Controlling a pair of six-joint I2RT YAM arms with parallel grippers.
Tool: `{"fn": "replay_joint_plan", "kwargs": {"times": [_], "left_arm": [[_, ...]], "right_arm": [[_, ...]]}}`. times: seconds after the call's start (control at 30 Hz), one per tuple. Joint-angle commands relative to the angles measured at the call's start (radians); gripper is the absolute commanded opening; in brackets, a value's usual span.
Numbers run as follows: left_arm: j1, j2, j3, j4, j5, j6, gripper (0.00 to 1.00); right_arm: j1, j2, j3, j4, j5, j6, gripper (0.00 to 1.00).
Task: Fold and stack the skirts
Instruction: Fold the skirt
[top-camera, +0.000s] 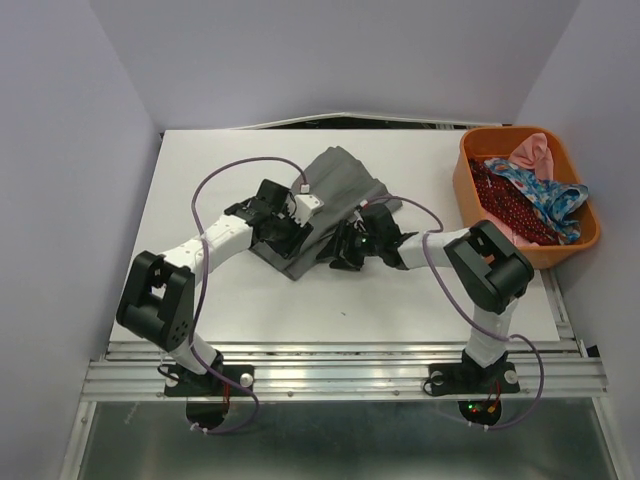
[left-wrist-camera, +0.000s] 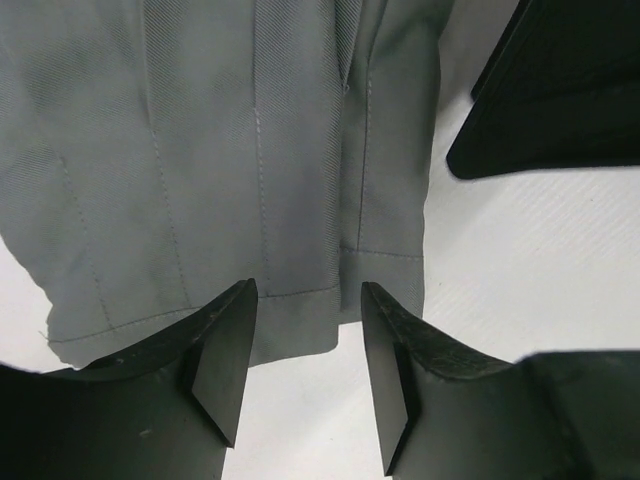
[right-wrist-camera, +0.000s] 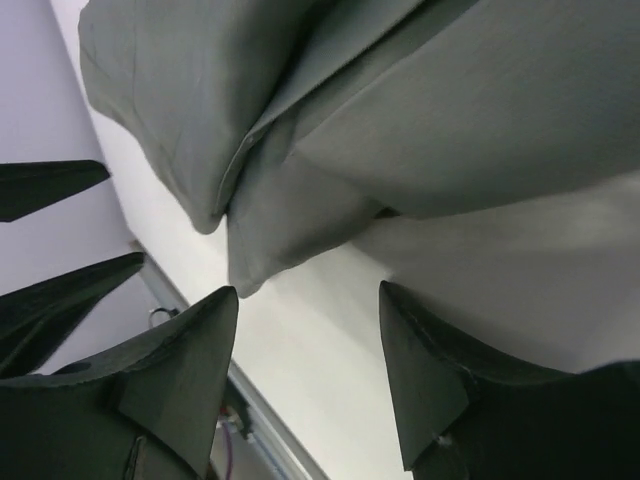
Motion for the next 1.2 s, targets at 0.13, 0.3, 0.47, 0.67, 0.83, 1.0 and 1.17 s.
{"fn": "replay_joint_plan", "kwargs": {"times": [0.13, 0.3, 0.47, 0.67, 0.83, 1.0, 1.17], "left_arm": [[-0.02, 0.023, -0.011, -0.001, 0.017, 0.001, 0.55], [-0.032, 0.048, -0.018, 0.0, 0.017, -0.002, 0.58], [-0.04, 0.08, -0.019, 0.019, -0.037, -0.022, 0.49], [-0.041, 0.102, -0.013, 0.023, -0.1, -0.024, 0.39], [-0.041, 0.126, 0.002, 0.019, -0.121, -0.022, 0.19], [-0.043, 0.105, 0.034, -0.012, -0.06, -0.024, 0.0], [-0.055, 0.069, 0.067, -0.055, -0.015, -0.035, 0.0]], "right_arm": [[0.047, 0.105, -0.008, 0.097, 0.081, 0.163, 0.49], [0.066, 0.126, 0.0, 0.082, 0.117, 0.147, 0.43], [0.077, 0.166, 0.037, 0.031, 0.138, 0.143, 0.43], [0.087, 0.188, 0.046, 0.013, 0.152, 0.144, 0.39], [0.087, 0.206, 0.054, 0.006, 0.149, 0.137, 0.23], [0.087, 0.209, 0.061, 0.002, 0.152, 0.129, 0.04], [0.087, 0.221, 0.071, -0.001, 0.149, 0.124, 0.01]]}}
